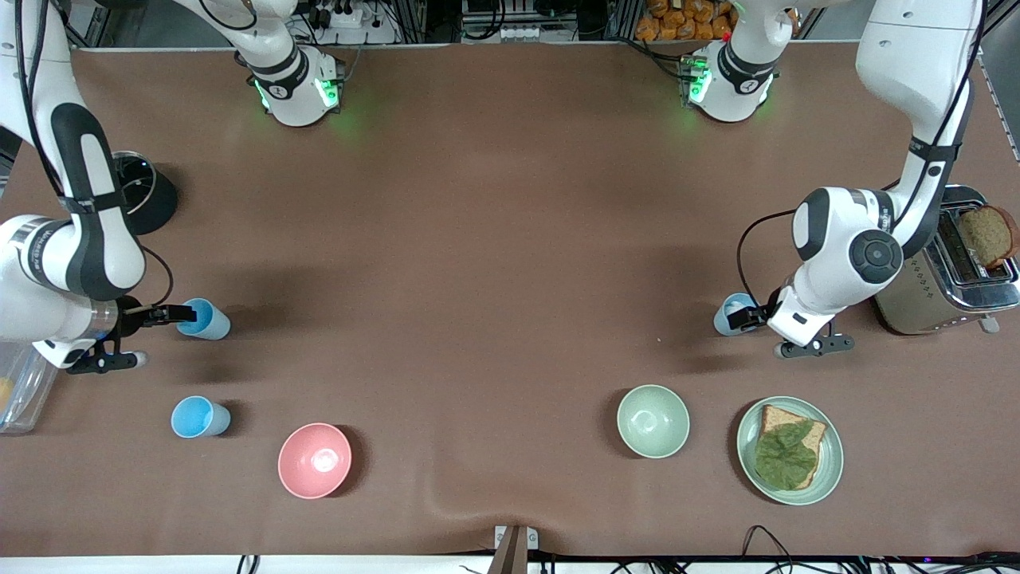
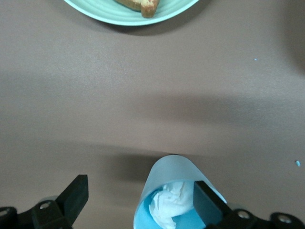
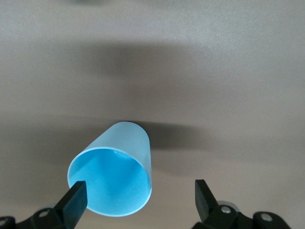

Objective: Stack blue cups with both arms
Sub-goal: 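Grasp the filled cup with the left gripper while the right gripper grasps an empty cup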

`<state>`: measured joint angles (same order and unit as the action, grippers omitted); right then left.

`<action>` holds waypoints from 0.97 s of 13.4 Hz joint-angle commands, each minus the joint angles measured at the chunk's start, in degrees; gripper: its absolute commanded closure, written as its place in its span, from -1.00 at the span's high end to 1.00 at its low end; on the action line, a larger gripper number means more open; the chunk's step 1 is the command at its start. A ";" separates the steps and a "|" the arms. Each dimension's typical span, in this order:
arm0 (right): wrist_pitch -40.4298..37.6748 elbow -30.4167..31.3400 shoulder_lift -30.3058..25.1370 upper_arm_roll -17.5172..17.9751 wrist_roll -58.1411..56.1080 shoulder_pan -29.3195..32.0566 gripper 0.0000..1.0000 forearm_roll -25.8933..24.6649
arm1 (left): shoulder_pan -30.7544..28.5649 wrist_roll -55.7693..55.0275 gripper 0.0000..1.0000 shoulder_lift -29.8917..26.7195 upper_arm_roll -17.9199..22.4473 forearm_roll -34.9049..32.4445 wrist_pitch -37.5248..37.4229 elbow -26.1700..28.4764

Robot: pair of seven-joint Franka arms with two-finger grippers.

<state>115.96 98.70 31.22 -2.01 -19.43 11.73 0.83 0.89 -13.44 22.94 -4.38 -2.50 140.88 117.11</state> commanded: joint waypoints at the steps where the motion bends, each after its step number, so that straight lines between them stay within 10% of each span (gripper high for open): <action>1: 0.06 -0.62 1.74 0.69 -0.78 0.83 1.00 -0.83 | -0.45 2.63 1.00 -3.60 -0.19 0.74 -0.08 2.86; 2: 0.06 -0.27 2.44 0.69 -1.13 1.10 1.00 -0.83 | -0.45 2.63 1.00 -3.95 -0.19 0.74 -0.08 3.29; 4: 0.58 -0.09 3.40 0.78 -1.13 1.54 -0.61 -0.56 | -0.45 3.41 1.00 -4.48 -0.28 0.74 -0.08 4.87; 5: 0.94 -0.09 3.67 0.78 -1.13 1.63 -1.00 -0.56 | -0.45 3.94 0.95 -4.48 -0.28 0.74 -0.08 5.31; 8: 0.85 -0.09 3.68 0.78 -1.13 1.01 -1.00 -0.56 | -0.53 4.91 0.65 -3.87 -0.28 0.74 0.10 5.85; 11: -0.55 -0.26 2.80 0.87 -1.48 0.57 -1.00 -0.56 | -0.01 5.09 -0.72 -2.64 -0.28 0.65 0.10 5.15; 13: -2.83 -0.88 1.40 1.04 -3.67 0.57 -1.00 -0.56 | 0.08 5.00 -1.00 -1.84 -0.54 1.26 0.27 4.71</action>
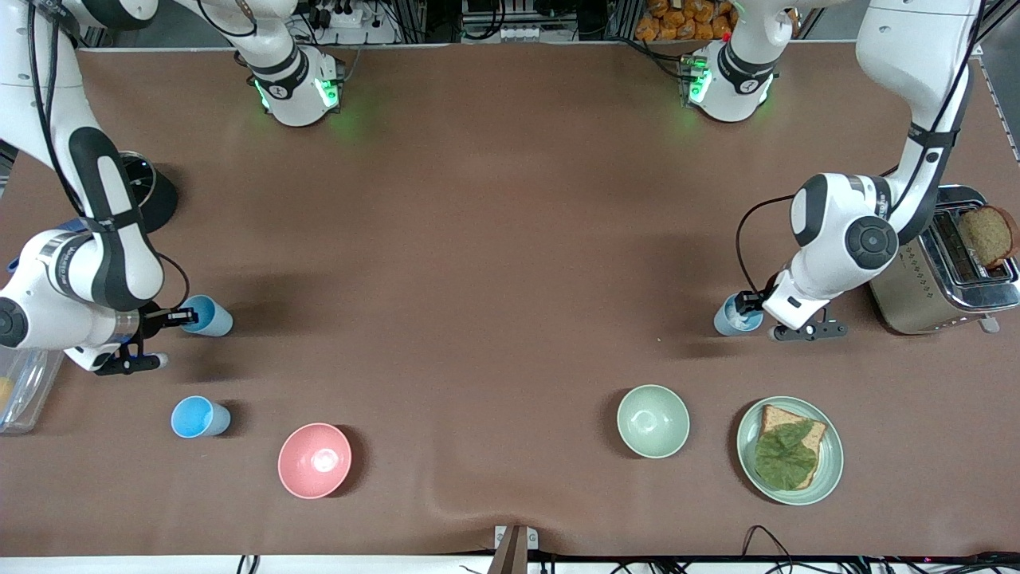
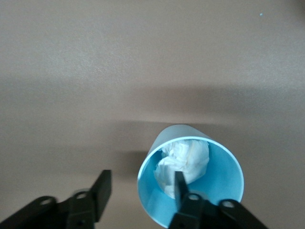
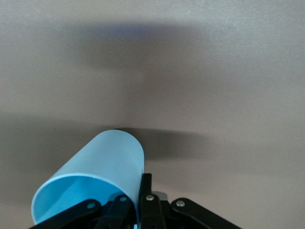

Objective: Stack blue cups with both arms
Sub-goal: 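Carry the filled cup to mid-table with the left gripper while the right gripper lifts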

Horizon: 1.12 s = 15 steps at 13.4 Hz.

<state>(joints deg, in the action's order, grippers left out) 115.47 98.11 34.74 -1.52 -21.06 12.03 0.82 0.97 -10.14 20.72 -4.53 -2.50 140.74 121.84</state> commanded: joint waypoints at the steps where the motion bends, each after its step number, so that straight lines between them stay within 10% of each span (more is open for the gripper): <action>1: -3.31 -0.47 -3.35 0.55 -2.93 -0.16 -1.00 -0.47 | 0.09 1.70 -1.00 0.55 -0.74 1.36 0.50 -0.28; 9: -13.43 -6.88 -6.34 0.55 -1.62 -4.73 -1.00 0.14 | 1.40 -22.24 -1.00 0.20 -18.20 1.53 0.15 -4.40; 15: -16.76 -6.97 -9.59 0.64 1.96 -7.71 -1.00 2.59 | 20.46 -46.78 -1.00 13.88 -19.72 0.66 0.06 -21.34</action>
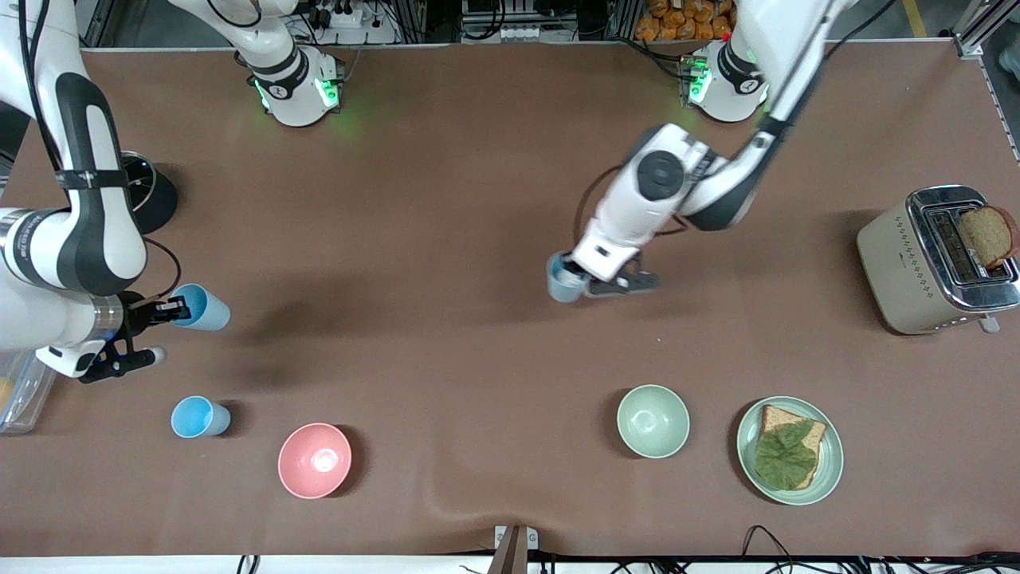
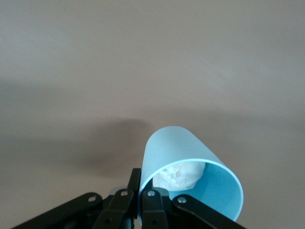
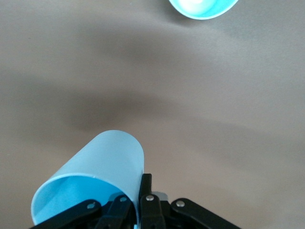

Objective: Stack blue cups with both arms
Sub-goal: 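Carry the filled cup to mid-table with the left gripper while the right gripper lifts, then release the filled cup with the left gripper while the right gripper brings its cup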

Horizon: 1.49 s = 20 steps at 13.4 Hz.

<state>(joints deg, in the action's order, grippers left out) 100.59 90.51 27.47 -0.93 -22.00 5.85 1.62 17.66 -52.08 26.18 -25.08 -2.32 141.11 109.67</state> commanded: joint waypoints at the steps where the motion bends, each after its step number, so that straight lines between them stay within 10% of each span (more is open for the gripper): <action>1: -3.02 0.45 -2.68 0.05 5.45 -2.77 -1.00 2.68 | 6.39 -7.74 -1.00 11.58 1.26 0.21 -0.22 -12.60; 3: -4.51 0.37 -3.65 0.05 11.07 -5.49 -1.00 4.44 | 10.79 -9.26 -1.00 14.60 4.67 0.21 -0.31 -15.88; 5: -8.02 -1.47 -4.44 0.05 17.05 -9.17 -1.00 7.33 | 13.70 -9.44 0.59 14.43 7.84 0.21 -0.31 -15.45; 6: -9.52 -2.96 -4.44 0.05 19.43 -10.59 -1.00 8.39 | 13.71 -9.44 1.00 14.26 7.94 0.12 -0.31 -15.36; 11: -10.76 -4.90 -4.09 0.05 20.42 -17.36 -1.00 13.93 | 10.39 -9.27 1.00 5.94 8.29 0.12 -11.25 -16.41; 20: -0.58 -12.46 4.95 -0.22 27.80 -37.14 -1.00 9.11 | -16.58 18.12 1.00 -14.83 8.12 0.12 -36.24 -19.84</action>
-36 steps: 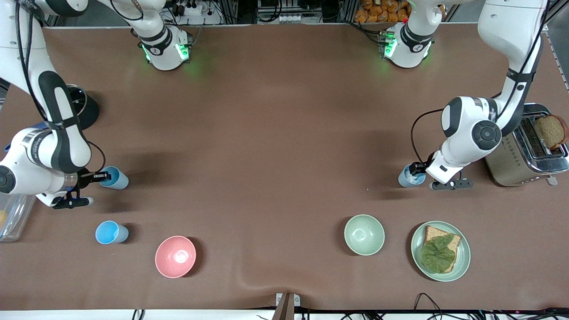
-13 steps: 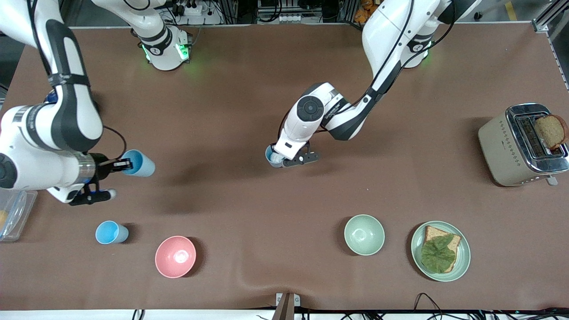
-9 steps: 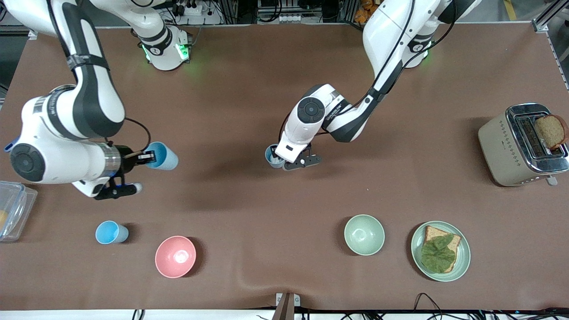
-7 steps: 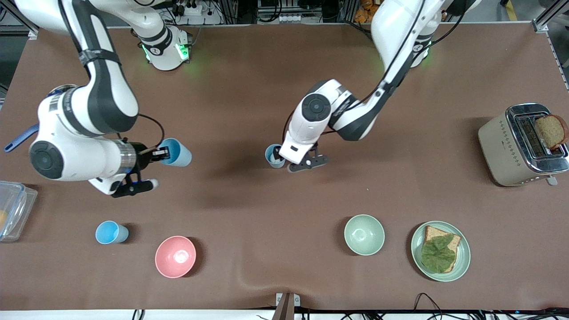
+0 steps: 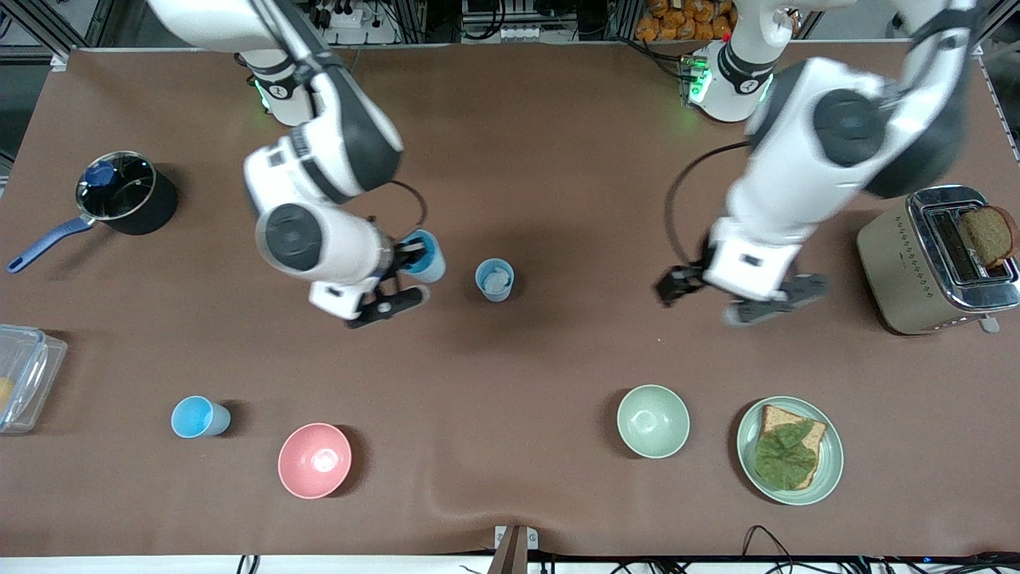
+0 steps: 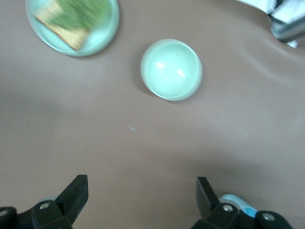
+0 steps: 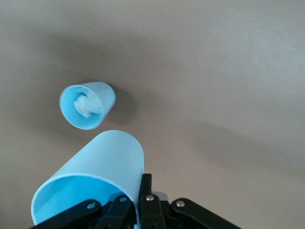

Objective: Stack blue cups with both arms
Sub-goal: 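Release the filled cup with the left gripper while the right gripper brings its cup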

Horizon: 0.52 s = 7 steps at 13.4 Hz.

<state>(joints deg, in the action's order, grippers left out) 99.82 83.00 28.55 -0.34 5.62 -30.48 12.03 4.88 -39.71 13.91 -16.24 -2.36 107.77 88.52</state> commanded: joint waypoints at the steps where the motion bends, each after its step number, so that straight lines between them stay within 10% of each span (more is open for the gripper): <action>1: 2.98 -6.00 5.02 -0.80 0.01 -1.68 -1.00 -1.30 | -5.57 7.52 1.00 -3.96 -0.73 0.16 -5.36 1.30; 7: 6.35 -6.36 8.89 -0.89 3.16 -6.43 -1.00 -3.67 | -5.94 14.02 1.00 -8.63 3.22 0.25 -10.37 2.35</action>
<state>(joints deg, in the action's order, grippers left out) 106.26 78.56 35.86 -0.49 6.54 -35.49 9.68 -2.06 -29.29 7.67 -15.09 -2.35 99.07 88.90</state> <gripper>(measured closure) 0.965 0.000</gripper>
